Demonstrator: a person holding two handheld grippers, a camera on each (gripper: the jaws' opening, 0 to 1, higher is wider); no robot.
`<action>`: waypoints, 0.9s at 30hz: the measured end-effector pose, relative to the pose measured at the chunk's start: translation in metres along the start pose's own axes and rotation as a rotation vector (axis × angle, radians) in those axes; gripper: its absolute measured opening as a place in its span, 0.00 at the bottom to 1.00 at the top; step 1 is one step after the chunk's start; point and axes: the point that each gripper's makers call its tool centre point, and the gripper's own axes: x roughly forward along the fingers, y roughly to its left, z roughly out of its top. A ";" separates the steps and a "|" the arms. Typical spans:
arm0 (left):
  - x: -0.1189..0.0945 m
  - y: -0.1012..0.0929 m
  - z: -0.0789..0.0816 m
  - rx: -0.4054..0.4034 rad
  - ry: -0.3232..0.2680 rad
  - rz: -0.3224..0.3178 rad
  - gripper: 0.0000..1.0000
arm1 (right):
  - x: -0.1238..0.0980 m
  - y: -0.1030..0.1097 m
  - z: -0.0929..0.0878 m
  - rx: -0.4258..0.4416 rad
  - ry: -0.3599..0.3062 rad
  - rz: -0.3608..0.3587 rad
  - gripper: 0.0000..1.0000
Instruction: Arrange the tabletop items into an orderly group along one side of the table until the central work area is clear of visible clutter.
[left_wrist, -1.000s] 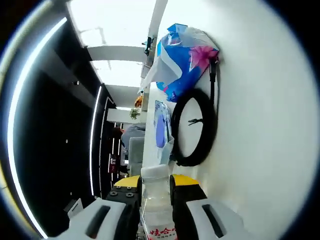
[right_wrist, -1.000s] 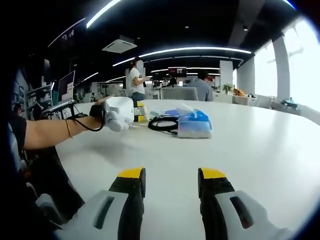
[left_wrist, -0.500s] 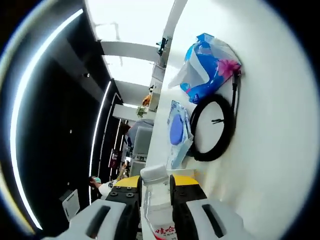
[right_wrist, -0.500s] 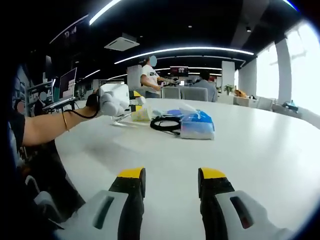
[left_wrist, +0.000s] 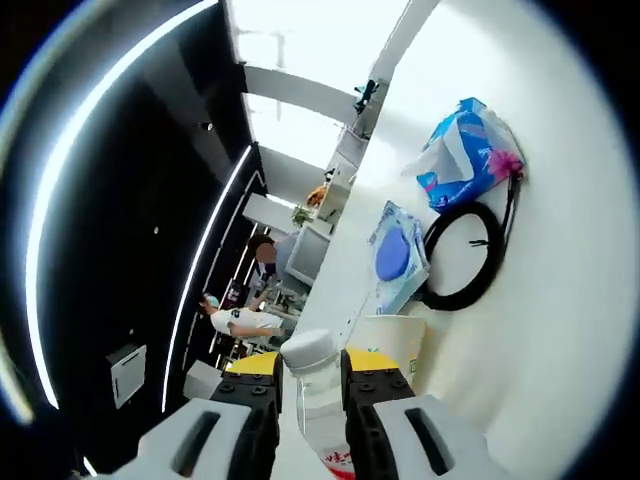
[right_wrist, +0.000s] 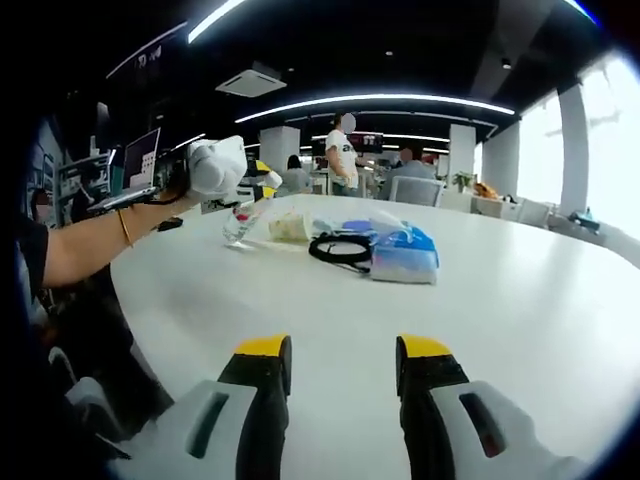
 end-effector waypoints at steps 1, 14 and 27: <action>0.000 0.003 -0.002 -0.018 0.000 0.001 0.21 | 0.000 0.001 0.001 -0.003 0.000 0.002 0.40; -0.010 0.051 -0.048 -0.288 0.026 0.014 0.21 | 0.002 0.014 0.009 -0.027 -0.007 0.007 0.40; -0.013 0.066 -0.069 -0.413 0.029 0.018 0.21 | 0.002 0.019 0.010 -0.038 0.000 0.006 0.40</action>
